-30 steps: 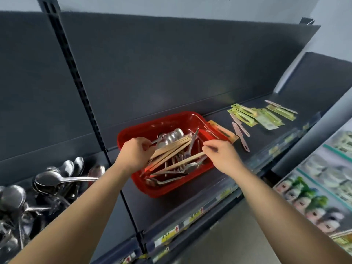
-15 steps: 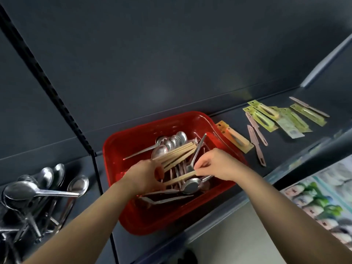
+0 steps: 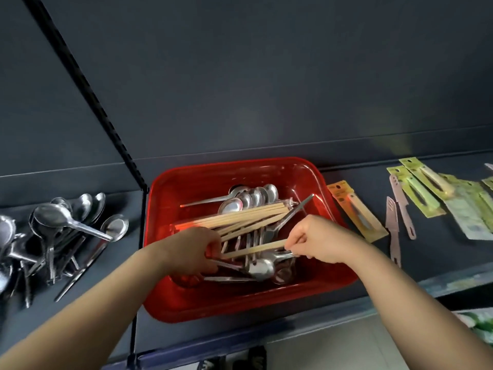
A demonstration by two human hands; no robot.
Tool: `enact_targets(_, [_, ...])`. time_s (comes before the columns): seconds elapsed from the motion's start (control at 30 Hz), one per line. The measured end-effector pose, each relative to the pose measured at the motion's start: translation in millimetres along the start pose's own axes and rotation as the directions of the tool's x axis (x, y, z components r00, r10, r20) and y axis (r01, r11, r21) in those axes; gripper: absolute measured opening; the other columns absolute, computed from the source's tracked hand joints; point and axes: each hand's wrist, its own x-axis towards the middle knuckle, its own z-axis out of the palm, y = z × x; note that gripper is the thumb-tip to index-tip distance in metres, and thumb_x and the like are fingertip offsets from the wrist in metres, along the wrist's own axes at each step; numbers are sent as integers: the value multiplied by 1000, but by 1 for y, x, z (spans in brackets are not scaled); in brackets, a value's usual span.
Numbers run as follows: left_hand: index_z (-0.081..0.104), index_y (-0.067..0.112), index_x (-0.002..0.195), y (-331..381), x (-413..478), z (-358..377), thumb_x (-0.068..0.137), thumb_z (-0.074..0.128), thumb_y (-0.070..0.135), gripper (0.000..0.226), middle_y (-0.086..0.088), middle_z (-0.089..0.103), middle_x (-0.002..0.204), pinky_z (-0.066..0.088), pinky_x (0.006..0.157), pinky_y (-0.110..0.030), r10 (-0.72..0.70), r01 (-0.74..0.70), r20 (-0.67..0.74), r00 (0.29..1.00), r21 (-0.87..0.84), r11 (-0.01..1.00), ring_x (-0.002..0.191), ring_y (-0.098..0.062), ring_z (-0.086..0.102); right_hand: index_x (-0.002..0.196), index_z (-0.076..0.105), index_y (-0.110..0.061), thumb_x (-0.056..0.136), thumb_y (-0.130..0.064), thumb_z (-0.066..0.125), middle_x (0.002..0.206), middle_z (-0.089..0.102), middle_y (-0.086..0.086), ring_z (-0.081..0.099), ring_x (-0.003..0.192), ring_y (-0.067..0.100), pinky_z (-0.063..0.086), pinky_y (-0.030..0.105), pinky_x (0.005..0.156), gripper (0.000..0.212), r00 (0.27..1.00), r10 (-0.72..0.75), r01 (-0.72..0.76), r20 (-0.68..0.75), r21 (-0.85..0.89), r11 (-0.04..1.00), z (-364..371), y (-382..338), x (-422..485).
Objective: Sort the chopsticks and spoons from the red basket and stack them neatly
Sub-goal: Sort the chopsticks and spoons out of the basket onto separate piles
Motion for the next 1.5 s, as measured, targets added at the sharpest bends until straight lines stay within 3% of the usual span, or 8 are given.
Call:
enact_targets(0.13, [62, 35, 84, 5, -3, 6, 67, 82, 21, 29, 4, 63, 89, 58, 54, -33, -78, 74, -50, 996, -61, 995, 65, -11, 66, 103, 72, -31, 86, -23, 70, 95, 67, -13, 65, 87, 5, 57, 28, 82, 18, 992, -74, 78, 101, -34, 996, -5, 3, 1])
enact_targets(0.27, [69, 30, 96, 11, -2, 10, 71, 81, 25, 28, 14, 56, 82, 46, 54, -18, -110, 113, -69, 992, 34, 993, 63, -2, 58, 109, 70, -31, 86, -23, 71, 98, 62, -15, 61, 88, 0, 54, 23, 83, 24, 985, -105, 112, 135, -43, 993, -9, 6, 4])
enact_targets(0.53, [74, 31, 85, 16, -14, -2, 88, 60, 49, 22, 6, 55, 64, 43, 56, -26, -21, 23, 14, 1000, -184, 983, 56, -8, 49, 94, 76, -27, 86, -26, 69, 78, 74, -10, 70, 86, 27, 59, 43, 78, 11, 964, -129, 138, 234, -23, 990, -27, 5, -3])
enact_targets(0.6, [74, 33, 89, 17, -20, -11, 90, 55, 50, 26, 6, 44, 58, 34, 51, -26, 27, -42, -55, 998, -281, 959, 52, -10, 38, 90, 76, -28, 86, -28, 68, 76, 74, -13, 69, 84, 32, 58, 49, 80, 9, 967, -146, 147, 209, 13, 989, -40, 4, -7])
enact_targets(0.73, [70, 21, 101, 18, -22, -23, 98, 50, 30, 22, 2, 44, 57, 32, 47, -27, -22, -148, -277, 960, -575, 804, 51, -15, 36, 93, 77, -24, 87, -28, 69, 76, 74, -6, 58, 60, 9, 45, 23, 58, 10, 977, -166, 146, 133, 154, 977, -51, -1, -14])
enact_targets(1.0, [56, 8, 89, 23, -11, -8, 97, 45, 12, 15, -1, 53, 66, 33, 47, -29, -156, -110, -421, 894, -542, 833, 50, -12, 39, 82, 71, -19, 96, -22, 57, 62, 69, -4, 41, 45, 5, 33, 23, 49, 20, 963, -137, 82, 231, 234, 969, -42, -18, -24])
enact_targets(1.17, [62, 7, 86, 31, -4, -6, 97, 52, 31, 28, 3, 36, 58, 26, 46, -26, -230, -159, -352, 907, -794, 586, 48, -10, 30, 76, 73, -14, 96, -17, 55, 52, 55, -7, 41, 50, 9, 34, 26, 51, 27, 980, -182, 198, -77, 372, 907, -37, -17, -20])
enact_targets(1.5, [57, 9, 89, 68, 15, 0, 95, 57, 28, 20, -1, 39, 70, 37, 47, -24, -240, -203, -310, 920, -900, 386, 46, -6, 32, 137, 53, -27, 99, -17, 49, 85, 66, -9, 61, 75, 5, 51, 29, 79, 39, 955, -253, 293, -153, 375, 880, 9, -43, 8])
